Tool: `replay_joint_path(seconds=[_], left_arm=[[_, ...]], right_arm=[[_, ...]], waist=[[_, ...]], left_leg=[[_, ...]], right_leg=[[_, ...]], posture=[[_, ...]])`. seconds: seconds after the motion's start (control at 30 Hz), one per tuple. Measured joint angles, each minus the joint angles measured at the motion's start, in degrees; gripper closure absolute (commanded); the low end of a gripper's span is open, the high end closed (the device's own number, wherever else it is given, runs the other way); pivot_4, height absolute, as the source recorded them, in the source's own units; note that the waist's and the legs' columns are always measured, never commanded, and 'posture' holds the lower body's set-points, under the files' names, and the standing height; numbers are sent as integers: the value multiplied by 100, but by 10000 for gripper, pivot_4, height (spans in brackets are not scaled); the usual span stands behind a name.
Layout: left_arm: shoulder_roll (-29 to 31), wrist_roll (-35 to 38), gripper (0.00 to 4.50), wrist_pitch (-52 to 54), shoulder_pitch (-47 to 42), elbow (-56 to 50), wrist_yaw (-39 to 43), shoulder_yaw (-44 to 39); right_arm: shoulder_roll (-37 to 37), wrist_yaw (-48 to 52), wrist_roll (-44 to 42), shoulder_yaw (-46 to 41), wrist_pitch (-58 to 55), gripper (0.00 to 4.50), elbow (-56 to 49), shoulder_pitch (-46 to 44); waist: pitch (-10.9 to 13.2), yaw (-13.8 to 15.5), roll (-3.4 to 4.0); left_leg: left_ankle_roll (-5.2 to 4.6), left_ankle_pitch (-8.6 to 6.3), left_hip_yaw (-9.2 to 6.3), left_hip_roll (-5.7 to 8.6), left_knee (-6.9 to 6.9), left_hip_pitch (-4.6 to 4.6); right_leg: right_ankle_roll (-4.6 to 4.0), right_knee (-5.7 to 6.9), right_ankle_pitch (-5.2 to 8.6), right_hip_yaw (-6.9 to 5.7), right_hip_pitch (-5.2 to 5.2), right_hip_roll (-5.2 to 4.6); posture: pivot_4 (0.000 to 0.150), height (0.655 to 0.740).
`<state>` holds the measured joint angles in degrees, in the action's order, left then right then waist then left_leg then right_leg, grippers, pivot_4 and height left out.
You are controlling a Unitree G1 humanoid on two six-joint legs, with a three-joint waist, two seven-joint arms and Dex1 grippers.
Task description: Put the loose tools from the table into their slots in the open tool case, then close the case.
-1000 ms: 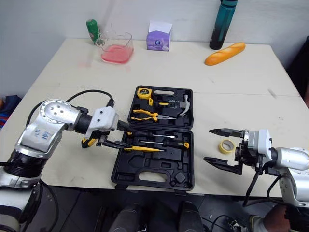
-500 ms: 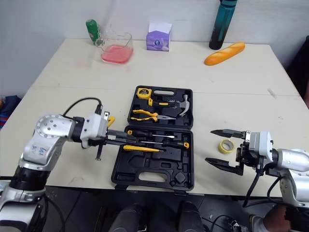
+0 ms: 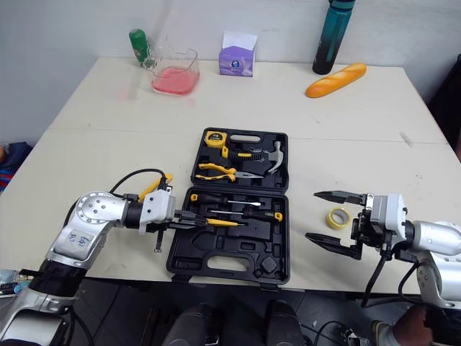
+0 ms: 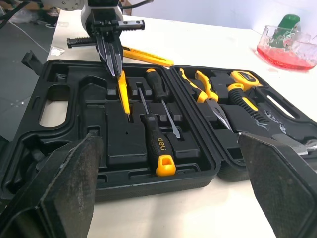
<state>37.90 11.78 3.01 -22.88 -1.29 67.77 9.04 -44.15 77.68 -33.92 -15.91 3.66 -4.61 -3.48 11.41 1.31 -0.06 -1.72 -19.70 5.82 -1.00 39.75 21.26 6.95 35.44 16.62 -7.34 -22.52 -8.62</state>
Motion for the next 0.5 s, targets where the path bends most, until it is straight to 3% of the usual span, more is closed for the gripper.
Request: replay_joint_path(seconds=[0.5], left_arm=[[-117, -73, 44359, -293, 63, 284, -74, 15]], right_arm=[[3, -76, -1, 1, -97, 0, -114, 10]], waist=[[0, -1, 0]], left_leg=[[0, 0, -1, -1, 0, 0]], right_leg=[[0, 0, 0, -1, 0, 0]], posture=[[1500, 7400]])
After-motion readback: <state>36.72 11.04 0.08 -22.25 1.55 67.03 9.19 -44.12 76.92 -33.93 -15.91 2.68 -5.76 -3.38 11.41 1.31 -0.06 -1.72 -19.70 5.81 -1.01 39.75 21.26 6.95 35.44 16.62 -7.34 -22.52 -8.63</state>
